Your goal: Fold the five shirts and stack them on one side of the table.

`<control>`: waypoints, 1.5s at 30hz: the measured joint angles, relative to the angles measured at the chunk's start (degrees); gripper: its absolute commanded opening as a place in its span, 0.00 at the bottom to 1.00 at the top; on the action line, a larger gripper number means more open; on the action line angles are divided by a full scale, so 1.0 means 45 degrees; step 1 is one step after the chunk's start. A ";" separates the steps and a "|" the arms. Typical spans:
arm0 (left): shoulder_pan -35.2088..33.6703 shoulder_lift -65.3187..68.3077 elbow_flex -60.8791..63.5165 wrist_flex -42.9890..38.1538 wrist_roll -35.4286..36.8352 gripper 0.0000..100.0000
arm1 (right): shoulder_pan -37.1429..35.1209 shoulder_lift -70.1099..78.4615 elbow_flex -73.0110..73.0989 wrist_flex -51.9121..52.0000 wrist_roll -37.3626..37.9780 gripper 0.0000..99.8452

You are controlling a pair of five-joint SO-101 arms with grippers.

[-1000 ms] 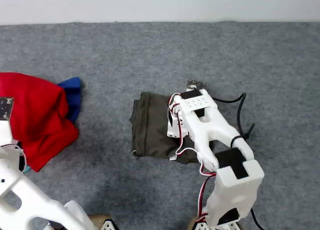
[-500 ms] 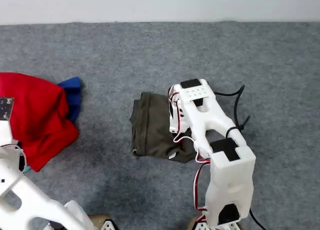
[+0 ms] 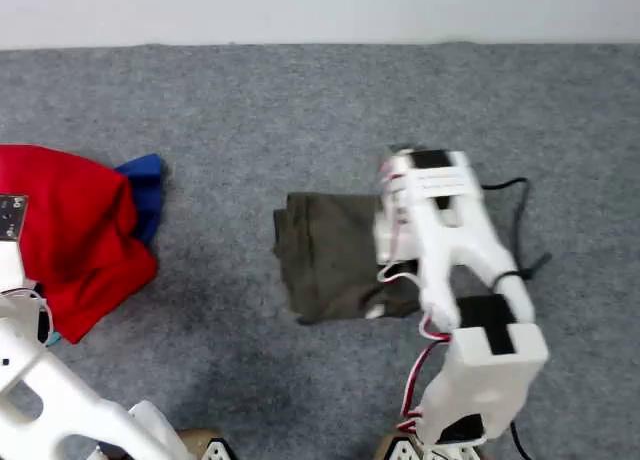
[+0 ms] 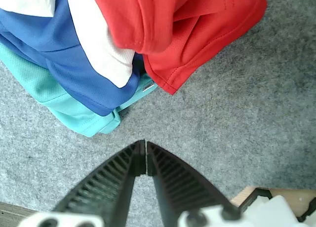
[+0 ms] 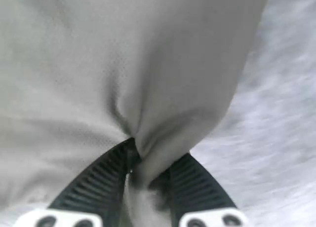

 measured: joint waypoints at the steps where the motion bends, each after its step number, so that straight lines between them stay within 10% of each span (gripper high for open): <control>1: 0.0000 0.0000 0.0000 0.0000 0.0000 0.02 | 0.0567 -0.0020 -0.0039 -0.0078 0.1094 0.01; 12: 0.0000 0.0000 0.0000 0.0000 0.0000 0.02 | 0.4630 0.0000 -0.1035 -0.3770 1.1995 0.01; 21: 0.0000 0.0000 0.0000 0.0000 0.0000 0.02 | 0.4884 0.0430 -0.1094 -0.5099 1.3343 0.19; 28: 0.0000 0.0000 0.0000 0.0000 0.0000 0.02 | 0.4904 -0.0899 -0.1094 -0.4239 0.9944 0.27; 37: 0.0000 0.0000 0.0000 0.0000 0.0000 0.02 | 0.3380 -0.2286 -0.1094 -0.1465 0.4786 0.00; 45: 0.0000 0.0000 0.0000 0.0000 0.0000 0.02 | 0.1465 -0.1915 -0.0645 -0.1074 0.0352 0.01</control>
